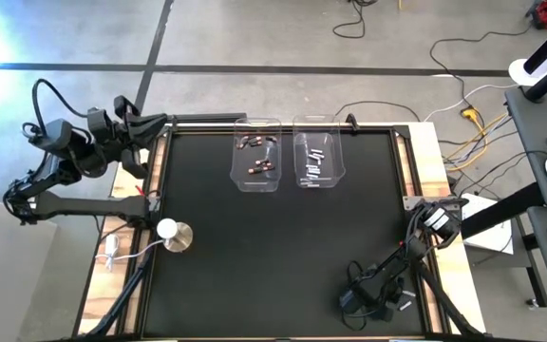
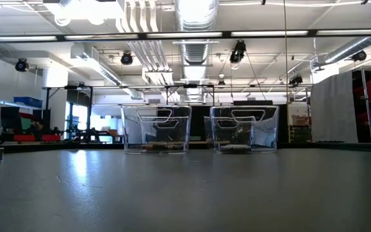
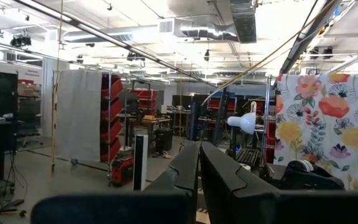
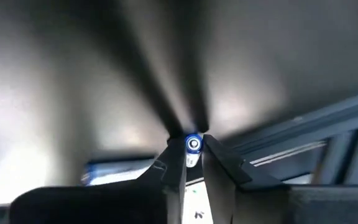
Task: Sort batteries
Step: Put the white battery into the right transparent bin
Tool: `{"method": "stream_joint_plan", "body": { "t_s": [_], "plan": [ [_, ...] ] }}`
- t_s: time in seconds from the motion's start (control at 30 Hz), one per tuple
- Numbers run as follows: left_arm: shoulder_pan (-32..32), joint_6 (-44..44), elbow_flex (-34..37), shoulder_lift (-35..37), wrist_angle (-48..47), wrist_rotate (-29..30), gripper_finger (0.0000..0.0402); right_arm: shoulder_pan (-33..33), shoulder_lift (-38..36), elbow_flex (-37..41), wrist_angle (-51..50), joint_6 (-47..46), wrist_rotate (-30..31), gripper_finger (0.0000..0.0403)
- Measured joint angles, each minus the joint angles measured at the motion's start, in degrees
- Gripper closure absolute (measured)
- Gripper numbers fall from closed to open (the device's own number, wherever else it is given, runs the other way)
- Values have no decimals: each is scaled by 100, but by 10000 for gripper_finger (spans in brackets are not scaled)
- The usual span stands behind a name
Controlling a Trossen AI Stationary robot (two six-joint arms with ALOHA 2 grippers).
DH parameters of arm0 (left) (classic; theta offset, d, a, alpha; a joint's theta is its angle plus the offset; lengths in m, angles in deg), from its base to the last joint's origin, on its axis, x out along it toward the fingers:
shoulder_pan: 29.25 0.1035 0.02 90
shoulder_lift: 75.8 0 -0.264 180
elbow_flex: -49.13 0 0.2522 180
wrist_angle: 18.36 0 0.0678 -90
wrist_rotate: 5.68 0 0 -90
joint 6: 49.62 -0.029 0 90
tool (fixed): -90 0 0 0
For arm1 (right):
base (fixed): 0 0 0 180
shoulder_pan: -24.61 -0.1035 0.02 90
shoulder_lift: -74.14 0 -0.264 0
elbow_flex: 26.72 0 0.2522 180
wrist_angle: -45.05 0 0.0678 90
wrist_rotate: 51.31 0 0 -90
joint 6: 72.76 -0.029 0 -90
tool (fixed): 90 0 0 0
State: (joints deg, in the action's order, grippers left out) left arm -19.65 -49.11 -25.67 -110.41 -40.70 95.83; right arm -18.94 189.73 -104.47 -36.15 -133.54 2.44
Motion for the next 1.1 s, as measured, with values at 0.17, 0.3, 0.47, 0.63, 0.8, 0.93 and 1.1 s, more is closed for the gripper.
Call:
{"method": "stream_joint_plan", "body": {
  "t_s": [0.17, 0.3, 0.47, 0.63, 0.8, 0.93, 1.1],
  "plan": [
    [-2, 0, 0, -6, 2, 2, 401, 2, -6, 9, -214, -51, 369, 369],
    [-2, 1, 0, -4, 8, 22, 401, 107, -71, 19, -313, -187, 623, 369],
    [-2, 19, 0, -6, 63, 299, 402, 406, -433, 11, -337, -275, 1433, 372],
    [-2, 22, 0, -13, 66, 564, 401, 970, -978, -2, -260, -268, 2445, 373],
    [-2, 134, 0, -40, 63, 661, 401, 1746, -1632, -68, -239, 34, 3321, 374],
    [-2, 348, 0, -66, 54, 776, 401, 2366, -2274, -418, -225, 513, 3972, 374],
    [3, 619, 0, -71, -92, 918, 401, 3045, -3074, -1107, -14, 1395, 4949, 374]
  ]
}}
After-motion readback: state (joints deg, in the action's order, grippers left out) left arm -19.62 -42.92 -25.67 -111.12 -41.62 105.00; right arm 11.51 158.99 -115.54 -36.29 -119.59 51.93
